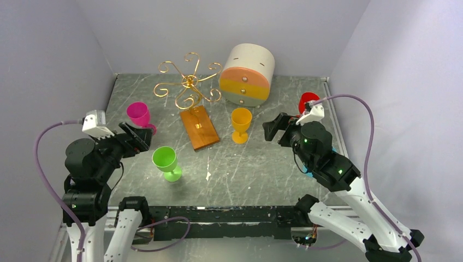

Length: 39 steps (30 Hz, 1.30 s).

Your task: Place the wine glass upside down on the wine glass rack

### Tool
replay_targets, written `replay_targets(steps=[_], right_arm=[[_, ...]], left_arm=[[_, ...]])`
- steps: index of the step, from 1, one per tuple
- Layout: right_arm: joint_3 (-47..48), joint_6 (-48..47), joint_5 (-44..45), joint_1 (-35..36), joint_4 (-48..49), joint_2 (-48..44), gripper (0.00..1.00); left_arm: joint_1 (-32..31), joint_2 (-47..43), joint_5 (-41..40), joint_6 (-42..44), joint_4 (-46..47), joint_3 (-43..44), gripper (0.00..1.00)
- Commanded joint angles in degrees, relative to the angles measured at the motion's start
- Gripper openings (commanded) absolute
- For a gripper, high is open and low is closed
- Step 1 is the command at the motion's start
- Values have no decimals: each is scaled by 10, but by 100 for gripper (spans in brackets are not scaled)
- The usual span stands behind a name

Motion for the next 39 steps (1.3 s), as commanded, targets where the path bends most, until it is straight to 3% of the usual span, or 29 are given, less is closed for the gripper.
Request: replay_targets(steps=[1,5,8,14,22,33,39], right_arm=[[4,2,20,4,6,-5,100],[-5,10,33,4,5,-10,100],[-19,10,39,4,23,-15,100],[-22,14,38,4,28,2,100],[-26,19,44,4,25,26,100],[-41,-1,30,4,35,13,100],[-52,2,32,3,35,6,100]], left_arm=[[2,8,-78,-43,-43,15,96],[2,35,-108,-112,-98,21,96],[3,43,-139,-163,-136,10,85],[2,64,-170,-181,-202,-15,78],[2,66,-77,-156,-164,-76,70],[3,90,-45,-165,-142,-122,63],[2,94,-51,-169,-128,-149,54]])
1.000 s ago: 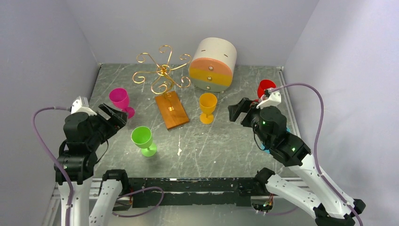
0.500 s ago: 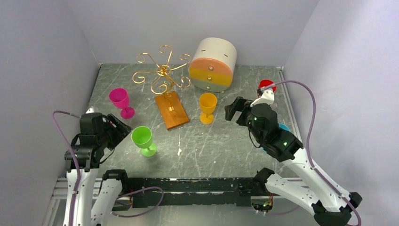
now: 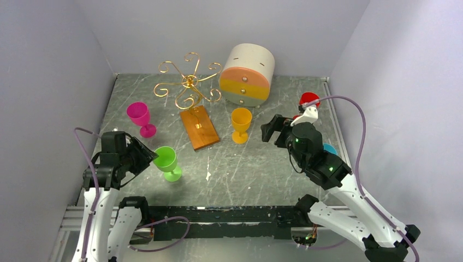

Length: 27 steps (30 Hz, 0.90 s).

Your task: Place the wine glass upside down on the wine glass rack

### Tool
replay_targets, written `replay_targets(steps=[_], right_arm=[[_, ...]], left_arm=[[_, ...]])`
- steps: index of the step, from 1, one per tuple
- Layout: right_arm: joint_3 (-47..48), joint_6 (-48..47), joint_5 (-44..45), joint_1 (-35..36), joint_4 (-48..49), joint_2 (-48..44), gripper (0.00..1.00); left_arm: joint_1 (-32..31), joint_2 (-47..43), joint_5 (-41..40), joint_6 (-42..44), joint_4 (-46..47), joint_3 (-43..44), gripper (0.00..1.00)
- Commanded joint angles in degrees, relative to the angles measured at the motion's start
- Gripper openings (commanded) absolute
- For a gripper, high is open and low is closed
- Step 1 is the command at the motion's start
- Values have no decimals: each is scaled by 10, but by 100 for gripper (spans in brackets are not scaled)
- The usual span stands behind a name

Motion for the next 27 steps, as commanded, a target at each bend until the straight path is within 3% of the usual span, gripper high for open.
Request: replay_targets(steps=[1,5,9,13,18,22,27], right_arm=[[-11,0,12,3,11,-10,100],[-13,7,18,4,10,-8,100],[-3,7,15,4,-4,0,100],[-11,-14,-1,4,6,-5,99],[-42,-57,-22,4,51,-18,98],[-43,-73,-56,4,70,0,97],[-30,-82,-188,4,104,31,91]], left_arm=[[3,8,4,-4,24,-15,51],[3,37,-26,1,11,-8,38],[3,41,-26,13,16,-2,19],[3,31,-25,18,20,4,8],[2,15,-40,26,9,28,7],[3,-17,18,82,43,34,7],[3,-64,84,104,70,33,7]])
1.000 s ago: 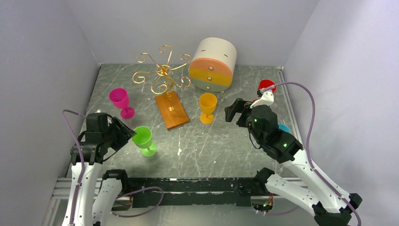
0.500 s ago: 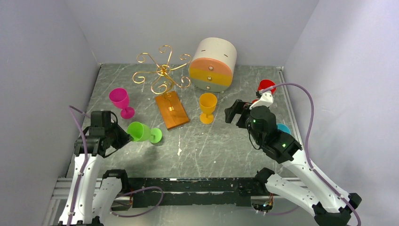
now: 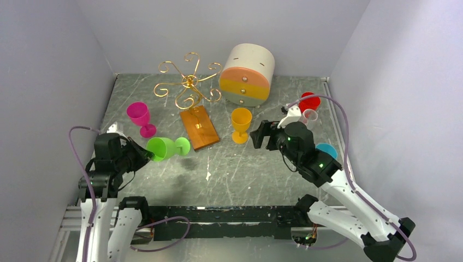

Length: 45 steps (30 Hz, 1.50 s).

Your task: Place the wine glass upside down on the wine glass rack

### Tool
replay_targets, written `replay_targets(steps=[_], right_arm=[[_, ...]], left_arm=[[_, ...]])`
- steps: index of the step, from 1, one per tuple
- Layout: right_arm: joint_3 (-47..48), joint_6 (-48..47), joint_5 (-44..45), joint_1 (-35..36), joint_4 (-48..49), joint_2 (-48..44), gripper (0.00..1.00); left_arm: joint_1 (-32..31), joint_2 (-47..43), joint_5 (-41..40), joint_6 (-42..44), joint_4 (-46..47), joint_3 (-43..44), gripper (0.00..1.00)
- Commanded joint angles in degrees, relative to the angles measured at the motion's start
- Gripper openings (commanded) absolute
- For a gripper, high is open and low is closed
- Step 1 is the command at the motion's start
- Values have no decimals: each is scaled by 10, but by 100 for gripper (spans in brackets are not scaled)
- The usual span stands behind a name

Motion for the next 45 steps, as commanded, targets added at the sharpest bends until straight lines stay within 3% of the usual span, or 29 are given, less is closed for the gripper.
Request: replay_targets(steps=[1,8,14,17,20,28,33,40,45], right_arm=[[1,-4,-124,4,73,15,88],[-26,29,-205,6,156,50,77],[-29,8,-287,41,243,94,73],[-5,-27,-242,71,228,120,73],[26,11,-188,85,195,153,73],[19,93,-194,119,219,185,63],[7,113,-183,127,229,178,48],[-2,93,-183,128,251,177,36],[14,78,-170,129,230,184,11]], left_arm=[[2,-42,79,39,48,19,7],[2,-60,127,69,45,41,7],[2,-55,325,105,103,31,7],[3,-60,317,99,119,25,7],[3,-87,322,87,155,-4,7],[3,-112,355,46,217,-35,7],[2,-117,354,39,222,-41,7],[3,-119,353,24,228,-46,7],[3,-116,364,22,240,-40,14]])
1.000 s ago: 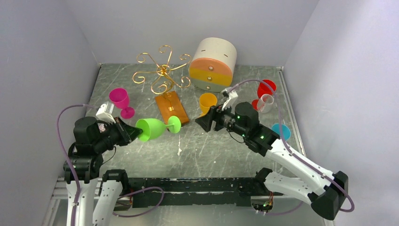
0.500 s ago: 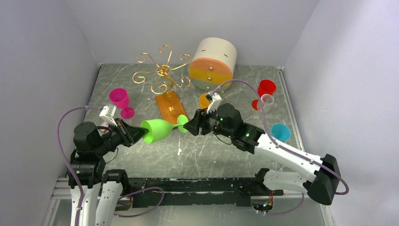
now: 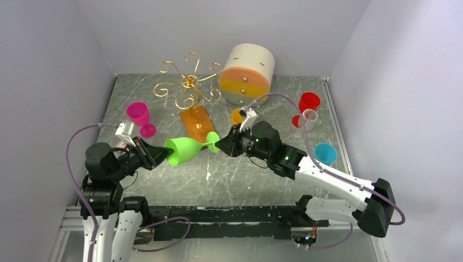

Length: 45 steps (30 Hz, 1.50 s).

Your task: Place the wine glass upside down on the wine glass rack

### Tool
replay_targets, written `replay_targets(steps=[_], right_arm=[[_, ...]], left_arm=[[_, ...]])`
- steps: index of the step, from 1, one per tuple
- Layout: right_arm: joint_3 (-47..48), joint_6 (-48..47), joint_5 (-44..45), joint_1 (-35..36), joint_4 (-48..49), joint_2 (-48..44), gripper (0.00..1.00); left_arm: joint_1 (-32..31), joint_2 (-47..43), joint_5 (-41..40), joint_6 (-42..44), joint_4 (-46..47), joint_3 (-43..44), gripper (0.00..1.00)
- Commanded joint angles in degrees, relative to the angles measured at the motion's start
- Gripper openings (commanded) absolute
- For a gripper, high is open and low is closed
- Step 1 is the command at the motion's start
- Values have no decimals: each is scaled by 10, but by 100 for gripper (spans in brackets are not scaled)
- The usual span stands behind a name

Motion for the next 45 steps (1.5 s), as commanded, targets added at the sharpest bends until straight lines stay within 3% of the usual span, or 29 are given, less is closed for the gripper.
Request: replay_targets(steps=[1,4,7,9,18,26,30,45], right_arm=[[13,-22,22,2,1,-2,4],[6,-38,32,1,12,-19,0],[8,-74,59,1,6,-38,0],[6,-108,80,1,6,-52,0],[-39,-391,133,1,71,-86,0],[-97,-626,-1,41,137,-125,0],[-115,-720,61,104,157,-119,0],[-104,-1026,246,308,280,-16,0]], left_arm=[[3,0,23,-8,34,9,17],[3,4,19,-6,17,14,31],[2,15,17,-13,-9,21,58],[3,22,19,-18,-31,35,69],[2,35,-22,-7,-126,118,85],[2,31,56,-57,-92,89,87],[1,35,105,-78,-66,93,84],[-5,47,157,-152,-40,74,71]])
